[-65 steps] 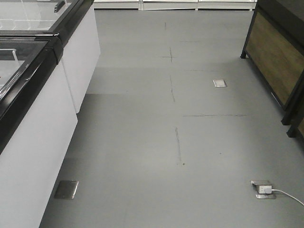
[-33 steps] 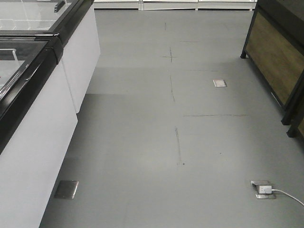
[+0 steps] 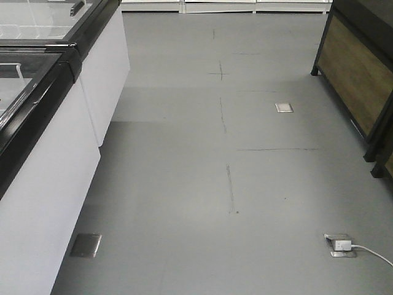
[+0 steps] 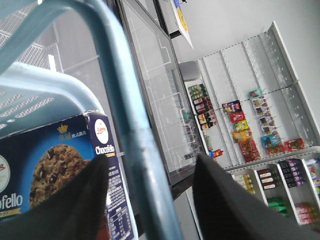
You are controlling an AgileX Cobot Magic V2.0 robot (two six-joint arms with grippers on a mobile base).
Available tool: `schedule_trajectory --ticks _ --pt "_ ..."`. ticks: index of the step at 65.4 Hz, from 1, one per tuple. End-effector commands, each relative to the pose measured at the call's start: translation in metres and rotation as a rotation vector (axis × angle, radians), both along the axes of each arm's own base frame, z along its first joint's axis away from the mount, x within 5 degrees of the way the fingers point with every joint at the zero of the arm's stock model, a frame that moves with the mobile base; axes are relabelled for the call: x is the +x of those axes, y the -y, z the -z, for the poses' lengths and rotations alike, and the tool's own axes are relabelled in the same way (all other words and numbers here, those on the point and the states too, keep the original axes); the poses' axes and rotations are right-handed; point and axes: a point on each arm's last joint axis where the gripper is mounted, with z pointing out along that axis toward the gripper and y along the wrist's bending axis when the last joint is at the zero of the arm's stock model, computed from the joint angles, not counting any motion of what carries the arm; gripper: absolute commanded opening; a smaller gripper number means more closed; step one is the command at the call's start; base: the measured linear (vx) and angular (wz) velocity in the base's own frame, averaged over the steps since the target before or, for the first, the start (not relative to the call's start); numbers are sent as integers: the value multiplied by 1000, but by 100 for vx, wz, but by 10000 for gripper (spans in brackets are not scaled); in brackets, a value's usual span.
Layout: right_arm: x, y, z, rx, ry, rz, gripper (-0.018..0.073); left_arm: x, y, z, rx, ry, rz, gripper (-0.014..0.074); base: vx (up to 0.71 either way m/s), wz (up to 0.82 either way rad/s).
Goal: Left arm holds basket, right arm returns cookies
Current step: 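Close the left gripper around the basket handle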
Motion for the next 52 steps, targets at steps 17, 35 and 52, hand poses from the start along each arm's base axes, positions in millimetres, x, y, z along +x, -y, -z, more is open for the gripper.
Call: schedule_trajectory --ticks 17,35,52 --pt "0 1 -7 -17 86 11 -8 -4 2 -22 -45 111 -20 -9 0 0" --pt "0 1 -7 -17 86 11 -8 -5 2 -24 -41 119 -21 -8 0 0" --pt "0 1 -7 -17 86 11 -8 -14 5 -40 -6 176 -35 -8 0 0"
